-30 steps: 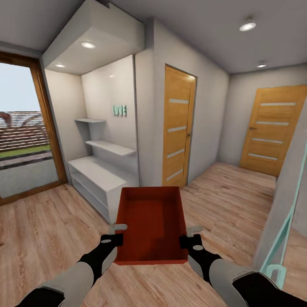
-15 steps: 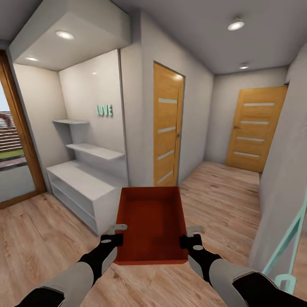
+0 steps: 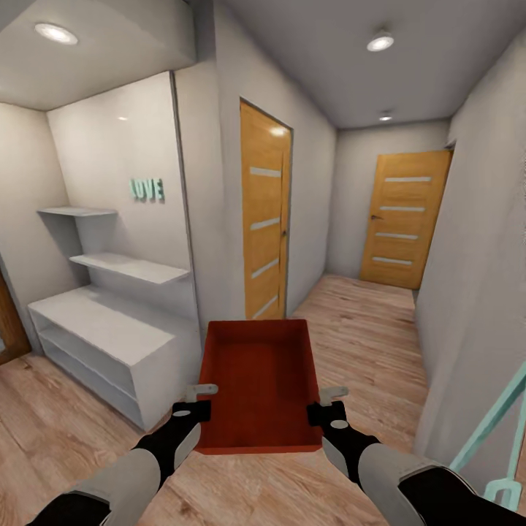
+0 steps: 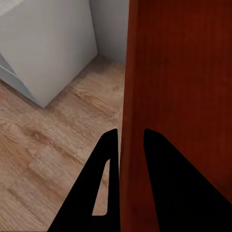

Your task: Move the two storage containers from the living room to the garage. In the garage, place one container on the floor and stack the other container on top of it (either order is fine).

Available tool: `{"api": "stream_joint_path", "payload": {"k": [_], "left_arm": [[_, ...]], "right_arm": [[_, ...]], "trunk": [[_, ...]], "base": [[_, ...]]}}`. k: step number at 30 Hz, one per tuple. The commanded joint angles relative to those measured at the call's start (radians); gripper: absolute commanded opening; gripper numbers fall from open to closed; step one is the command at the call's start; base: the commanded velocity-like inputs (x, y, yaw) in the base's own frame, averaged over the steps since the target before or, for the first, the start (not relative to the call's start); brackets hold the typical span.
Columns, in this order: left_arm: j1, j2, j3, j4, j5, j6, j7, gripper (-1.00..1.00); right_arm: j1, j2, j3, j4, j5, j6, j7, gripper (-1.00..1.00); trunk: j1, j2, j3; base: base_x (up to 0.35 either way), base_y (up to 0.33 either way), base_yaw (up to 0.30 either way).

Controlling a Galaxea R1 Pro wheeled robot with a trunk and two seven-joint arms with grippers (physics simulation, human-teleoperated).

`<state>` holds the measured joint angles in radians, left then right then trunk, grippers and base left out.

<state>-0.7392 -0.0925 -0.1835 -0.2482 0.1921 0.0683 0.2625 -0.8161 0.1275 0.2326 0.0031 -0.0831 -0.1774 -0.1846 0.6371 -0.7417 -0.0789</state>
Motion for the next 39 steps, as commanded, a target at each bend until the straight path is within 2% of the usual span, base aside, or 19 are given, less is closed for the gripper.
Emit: {"api": "stream_joint_path", "payload": {"k": [1, 39], "left_arm": [[0.0, 0.036, 0.018, 0.0, 0.007, 0.007, 0.009, -1.0], [0.0, 0.036, 0.017, 0.0, 0.007, 0.007, 0.009, -1.0]], "right_arm": [[-0.002, 0.0, -0.016, -0.002, -0.01, -0.007, -0.016, -1.0], [-0.002, 0.0, -0.016, -0.002, -0.01, -0.007, -0.016, -1.0]], "trunk": [[0.001, -0.001, -0.002], [0.001, -0.001, -0.002]], "base": [[0.278, 0.248, -0.27], [0.278, 0.248, -0.271]]}}
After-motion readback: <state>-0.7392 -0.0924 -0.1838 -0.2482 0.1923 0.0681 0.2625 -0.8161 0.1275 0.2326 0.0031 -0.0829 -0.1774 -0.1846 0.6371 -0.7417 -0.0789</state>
